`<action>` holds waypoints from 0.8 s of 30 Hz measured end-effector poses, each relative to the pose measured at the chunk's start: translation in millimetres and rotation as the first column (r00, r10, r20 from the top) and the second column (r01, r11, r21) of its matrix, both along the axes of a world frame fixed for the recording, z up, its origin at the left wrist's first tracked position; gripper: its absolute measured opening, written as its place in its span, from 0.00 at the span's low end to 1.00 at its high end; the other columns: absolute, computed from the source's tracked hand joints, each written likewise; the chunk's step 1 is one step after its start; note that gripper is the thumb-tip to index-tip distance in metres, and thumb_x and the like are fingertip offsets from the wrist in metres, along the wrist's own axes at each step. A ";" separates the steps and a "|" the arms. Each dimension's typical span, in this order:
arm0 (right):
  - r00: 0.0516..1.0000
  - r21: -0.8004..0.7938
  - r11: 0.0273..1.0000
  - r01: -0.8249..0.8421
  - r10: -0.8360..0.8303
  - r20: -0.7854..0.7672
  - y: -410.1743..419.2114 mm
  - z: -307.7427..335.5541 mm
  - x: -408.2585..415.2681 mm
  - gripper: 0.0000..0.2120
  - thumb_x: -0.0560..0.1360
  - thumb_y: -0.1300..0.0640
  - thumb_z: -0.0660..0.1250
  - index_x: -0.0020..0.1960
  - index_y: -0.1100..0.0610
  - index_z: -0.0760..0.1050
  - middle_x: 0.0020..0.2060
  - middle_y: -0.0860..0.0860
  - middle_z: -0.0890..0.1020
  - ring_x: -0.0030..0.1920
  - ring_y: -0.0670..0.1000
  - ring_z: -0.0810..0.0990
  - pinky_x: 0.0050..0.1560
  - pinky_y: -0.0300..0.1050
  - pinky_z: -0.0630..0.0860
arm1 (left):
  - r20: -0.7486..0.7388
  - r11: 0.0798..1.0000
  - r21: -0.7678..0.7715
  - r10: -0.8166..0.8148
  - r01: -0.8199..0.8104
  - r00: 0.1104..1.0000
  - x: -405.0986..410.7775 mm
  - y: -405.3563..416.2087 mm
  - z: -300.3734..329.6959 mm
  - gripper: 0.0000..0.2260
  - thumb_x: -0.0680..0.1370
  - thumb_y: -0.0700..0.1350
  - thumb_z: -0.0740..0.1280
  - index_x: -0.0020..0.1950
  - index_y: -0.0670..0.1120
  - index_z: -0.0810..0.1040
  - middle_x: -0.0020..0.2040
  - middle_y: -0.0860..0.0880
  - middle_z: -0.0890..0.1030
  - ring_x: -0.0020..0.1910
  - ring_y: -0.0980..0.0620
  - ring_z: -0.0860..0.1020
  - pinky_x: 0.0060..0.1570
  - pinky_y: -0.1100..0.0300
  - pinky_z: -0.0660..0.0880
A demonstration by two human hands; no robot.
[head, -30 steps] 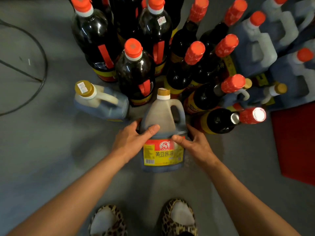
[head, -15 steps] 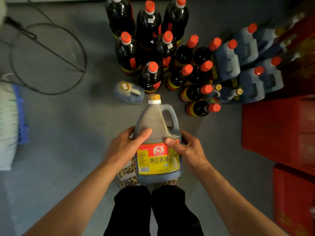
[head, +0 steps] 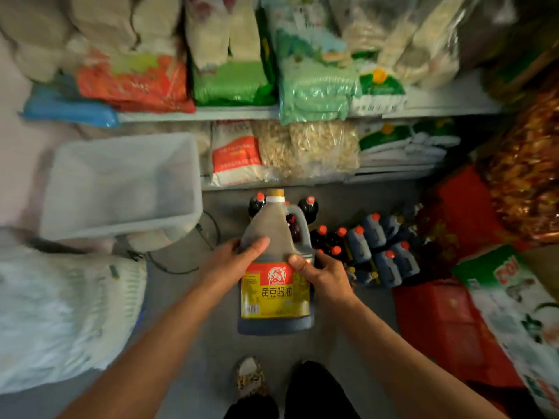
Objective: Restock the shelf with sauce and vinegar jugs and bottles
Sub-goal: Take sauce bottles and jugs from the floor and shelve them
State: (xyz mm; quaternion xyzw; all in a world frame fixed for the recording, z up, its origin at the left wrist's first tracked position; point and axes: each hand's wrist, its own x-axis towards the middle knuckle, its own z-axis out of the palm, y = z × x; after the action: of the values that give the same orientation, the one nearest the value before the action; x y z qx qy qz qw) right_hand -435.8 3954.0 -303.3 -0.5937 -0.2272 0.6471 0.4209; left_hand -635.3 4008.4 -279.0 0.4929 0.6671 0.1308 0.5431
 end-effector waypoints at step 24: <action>0.985 0.619 0.767 -0.167 0.100 0.142 353.6 310.0 53.3 0.23 0.60 0.49 0.81 0.49 0.61 0.84 0.44 0.60 0.87 0.42 0.57 0.87 0.40 0.47 0.81 | 0.246 0.858 0.485 0.049 -0.167 0.968 40.8 295.9 324.2 0.31 0.56 0.66 0.78 0.54 0.55 0.79 0.44 0.54 0.87 0.43 0.53 0.85 0.47 0.51 0.82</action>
State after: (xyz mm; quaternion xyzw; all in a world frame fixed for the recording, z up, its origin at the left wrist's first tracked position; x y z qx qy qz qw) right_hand -382.5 4307.7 6.7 -0.4333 -0.4926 0.5317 0.5355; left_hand -594.5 4304.3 45.2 0.5608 0.5708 0.3851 0.4599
